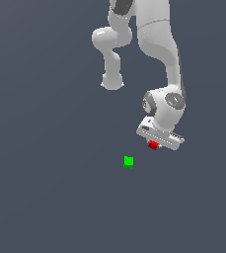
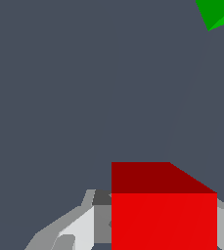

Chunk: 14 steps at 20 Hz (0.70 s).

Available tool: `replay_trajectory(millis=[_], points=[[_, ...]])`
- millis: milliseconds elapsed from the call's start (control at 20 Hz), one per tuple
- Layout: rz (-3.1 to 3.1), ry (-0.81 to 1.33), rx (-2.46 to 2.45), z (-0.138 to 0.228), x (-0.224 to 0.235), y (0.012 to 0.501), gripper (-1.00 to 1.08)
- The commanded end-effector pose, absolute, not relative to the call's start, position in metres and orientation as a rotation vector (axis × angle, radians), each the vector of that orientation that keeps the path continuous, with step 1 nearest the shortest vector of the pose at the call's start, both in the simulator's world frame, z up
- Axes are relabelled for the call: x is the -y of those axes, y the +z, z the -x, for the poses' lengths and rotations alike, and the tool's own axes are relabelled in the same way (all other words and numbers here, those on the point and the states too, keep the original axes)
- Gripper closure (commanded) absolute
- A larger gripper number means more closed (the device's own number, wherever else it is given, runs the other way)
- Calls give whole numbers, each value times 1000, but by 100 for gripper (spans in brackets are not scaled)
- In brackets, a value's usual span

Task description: Stack the red cube on top of the green cube.

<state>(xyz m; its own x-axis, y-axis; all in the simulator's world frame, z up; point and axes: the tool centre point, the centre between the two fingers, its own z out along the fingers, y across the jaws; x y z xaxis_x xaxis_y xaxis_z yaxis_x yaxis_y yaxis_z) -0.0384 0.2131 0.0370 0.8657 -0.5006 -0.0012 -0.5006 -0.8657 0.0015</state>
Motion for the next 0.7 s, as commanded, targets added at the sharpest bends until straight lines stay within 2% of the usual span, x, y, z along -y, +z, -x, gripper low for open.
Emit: replay_trajectory(millis=[0, 350, 650], points=[[-3034, 0, 814, 38, -213, 51, 108], [-3034, 0, 814, 39, -213, 98, 108], [-3034, 0, 814, 38, -213, 119, 108]])
